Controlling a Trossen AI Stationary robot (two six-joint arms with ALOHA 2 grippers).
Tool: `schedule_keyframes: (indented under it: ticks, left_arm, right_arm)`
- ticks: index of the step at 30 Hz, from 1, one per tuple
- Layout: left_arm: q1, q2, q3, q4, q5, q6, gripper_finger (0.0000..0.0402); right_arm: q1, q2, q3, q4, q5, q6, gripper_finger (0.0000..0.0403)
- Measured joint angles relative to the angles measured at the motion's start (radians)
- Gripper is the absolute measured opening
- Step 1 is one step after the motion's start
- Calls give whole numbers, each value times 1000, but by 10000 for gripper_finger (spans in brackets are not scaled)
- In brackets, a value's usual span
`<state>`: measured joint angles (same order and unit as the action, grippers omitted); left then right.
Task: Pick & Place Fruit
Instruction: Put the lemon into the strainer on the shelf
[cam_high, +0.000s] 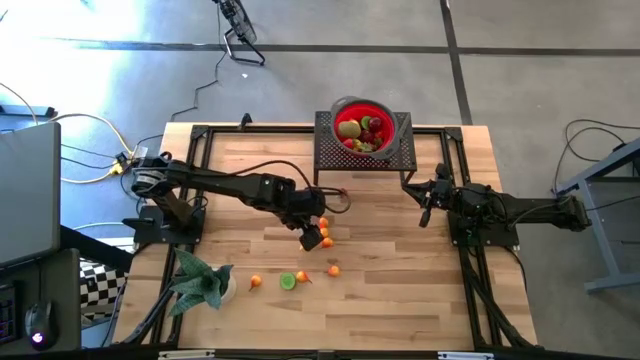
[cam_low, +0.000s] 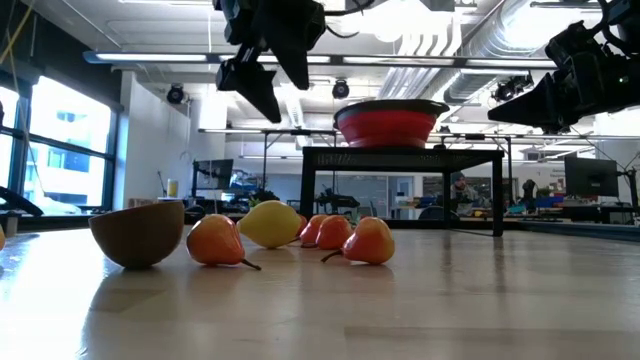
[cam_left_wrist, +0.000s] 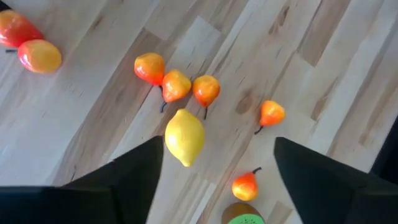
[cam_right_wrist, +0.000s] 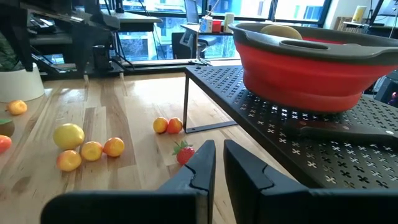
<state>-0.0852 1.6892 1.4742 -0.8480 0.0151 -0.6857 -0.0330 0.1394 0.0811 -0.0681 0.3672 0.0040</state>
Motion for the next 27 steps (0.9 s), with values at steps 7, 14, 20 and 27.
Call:
schedule_keyframes:
  ticks: [7,14,20,27]
  left_arm:
    - [0,0,0,0,0,5,351]
    - [0,14,-2,29,-30,-22,353]
    - [0,53,-52,21,-29,-58,353]
    - [0,93,-109,46,-25,-109,353]
  right_arm:
    - [0,0,0,0,0,0,26]
    - [0,0,0,0,0,0,26]
    - [0,0,0,-3,0,0,26]
    - [0,10,1,-7,1,0,26]
